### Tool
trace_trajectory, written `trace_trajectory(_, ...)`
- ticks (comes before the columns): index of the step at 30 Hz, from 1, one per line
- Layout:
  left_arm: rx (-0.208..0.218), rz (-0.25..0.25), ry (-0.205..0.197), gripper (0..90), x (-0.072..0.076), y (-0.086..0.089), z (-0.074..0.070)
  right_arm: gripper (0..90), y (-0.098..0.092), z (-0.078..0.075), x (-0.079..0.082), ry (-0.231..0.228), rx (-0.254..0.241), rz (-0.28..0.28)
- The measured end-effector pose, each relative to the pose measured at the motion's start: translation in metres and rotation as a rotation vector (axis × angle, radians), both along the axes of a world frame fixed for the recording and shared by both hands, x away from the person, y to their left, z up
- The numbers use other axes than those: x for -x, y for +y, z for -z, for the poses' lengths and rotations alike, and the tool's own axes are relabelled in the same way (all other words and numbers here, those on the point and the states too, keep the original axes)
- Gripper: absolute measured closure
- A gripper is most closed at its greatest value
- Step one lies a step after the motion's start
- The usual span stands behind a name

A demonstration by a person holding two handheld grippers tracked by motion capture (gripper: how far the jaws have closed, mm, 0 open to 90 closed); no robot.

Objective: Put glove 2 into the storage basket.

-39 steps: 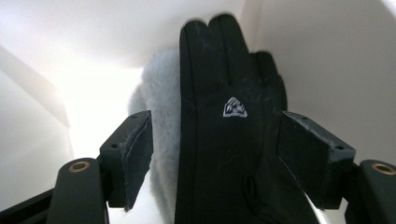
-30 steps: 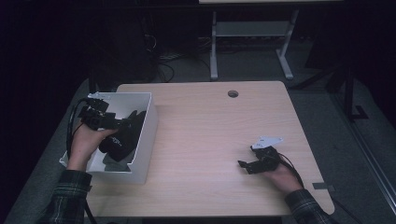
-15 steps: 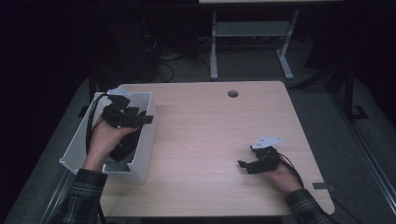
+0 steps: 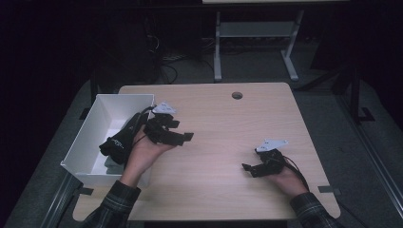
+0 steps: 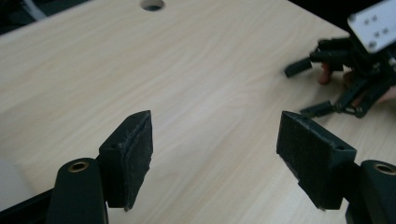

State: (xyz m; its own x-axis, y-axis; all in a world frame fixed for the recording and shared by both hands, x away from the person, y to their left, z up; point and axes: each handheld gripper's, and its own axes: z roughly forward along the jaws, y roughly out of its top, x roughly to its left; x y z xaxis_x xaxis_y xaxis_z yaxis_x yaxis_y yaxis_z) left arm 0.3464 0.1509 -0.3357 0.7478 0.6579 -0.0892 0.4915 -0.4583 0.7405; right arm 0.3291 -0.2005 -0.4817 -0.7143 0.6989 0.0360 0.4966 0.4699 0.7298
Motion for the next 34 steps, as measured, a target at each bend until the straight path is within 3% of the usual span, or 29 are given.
trace_trajectory(9, -0.039, 0.091, 0.034, 24.1, 0.01, -0.028, 0.05, 16.8, 0.0, 0.0, 0.0, 0.0, 0.001, -0.001)
trace_trajectory(18, -0.077, 0.144, 0.041, 20.7, 0.017, -0.038, 0.093, 16.7, 0.0, 0.0, 0.0, -0.001, 0.001, -0.001)
trace_trajectory(20, -0.102, 0.157, 0.036, 20.4, 0.018, -0.04, 0.102, 16.7, 0.0, 0.0, 0.0, -0.001, 0.001, -0.001)
trace_trajectory(27, -0.191, 0.184, 0.035, 19.5, 0.02, -0.044, 0.121, 16.8, 0.0, 0.0, 0.0, 0.0, 0.001, -0.001)
trace_trajectory(34, -0.214, 0.184, 0.043, 17.4, 0.022, -0.046, 0.128, 16.7, 0.0, 0.0, 0.0, 0.0, 0.001, -0.001)
